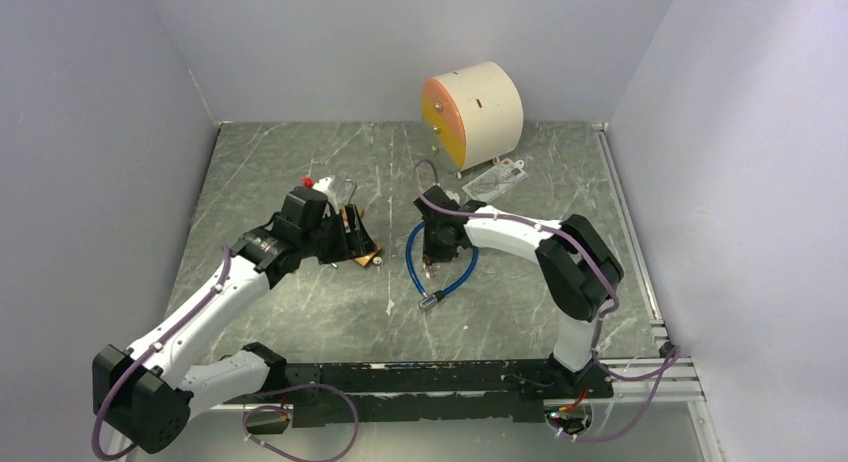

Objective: Unlock with the key

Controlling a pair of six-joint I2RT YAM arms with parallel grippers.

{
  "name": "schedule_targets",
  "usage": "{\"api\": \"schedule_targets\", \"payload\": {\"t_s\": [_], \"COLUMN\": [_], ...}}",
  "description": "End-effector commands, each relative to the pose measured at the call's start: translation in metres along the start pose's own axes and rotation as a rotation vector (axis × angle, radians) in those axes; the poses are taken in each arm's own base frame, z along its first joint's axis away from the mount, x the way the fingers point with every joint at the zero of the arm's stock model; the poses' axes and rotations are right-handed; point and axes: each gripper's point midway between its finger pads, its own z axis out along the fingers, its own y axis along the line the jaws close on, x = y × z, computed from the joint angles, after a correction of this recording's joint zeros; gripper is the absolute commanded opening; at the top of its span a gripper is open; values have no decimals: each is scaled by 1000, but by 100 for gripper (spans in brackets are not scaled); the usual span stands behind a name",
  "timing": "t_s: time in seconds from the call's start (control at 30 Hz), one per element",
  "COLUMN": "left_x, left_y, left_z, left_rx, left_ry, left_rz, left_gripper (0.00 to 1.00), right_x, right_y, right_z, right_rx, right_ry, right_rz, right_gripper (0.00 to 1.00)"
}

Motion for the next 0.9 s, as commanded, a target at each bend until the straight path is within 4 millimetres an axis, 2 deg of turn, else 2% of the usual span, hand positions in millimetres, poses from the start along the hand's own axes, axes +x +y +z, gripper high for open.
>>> {"api": "schedule_targets", "payload": {"t_s": [0.0,0.13,0.3,0.37,0.43,0.53,0.63,0.8,0.87], "left_x": [8,16,20,22,27,25,24,28,30], "left_y": [-26,-44,-56,-67,-68,-51,-33,-20,-18], "left_z": [6,12,24,27,34,47,51,50,49], "left_rx": [178,315,413,479,479,354,251,196,187], "left_ry": [9,31,53,72,100,79,46,41,41], "left_rz": [-44,-27,-28,-33,-54,-88,-115,-140,-148], "left_gripper": [69,67,66,65,63,60,61,62,63], "right_x": [-33,-40,-39,-36,-33,-33,-32,-35,-37], "right_y": [21,32,44,46,46,35,17,-1,-4], "right_z": [-49,-69,-89,-94,-94,-82,-59,-27,-17], "right_rx": [-114,-210,-315,-343,-365,-300,-168,31,84], "right_ry": [-102,-97,-46,-19,2,-14,-12,-13,-11], "right_rz": [74,130,206,241,261,202,83,-100,-135], "right_gripper": [0,0,0,0,0,2,12,27,29]}}
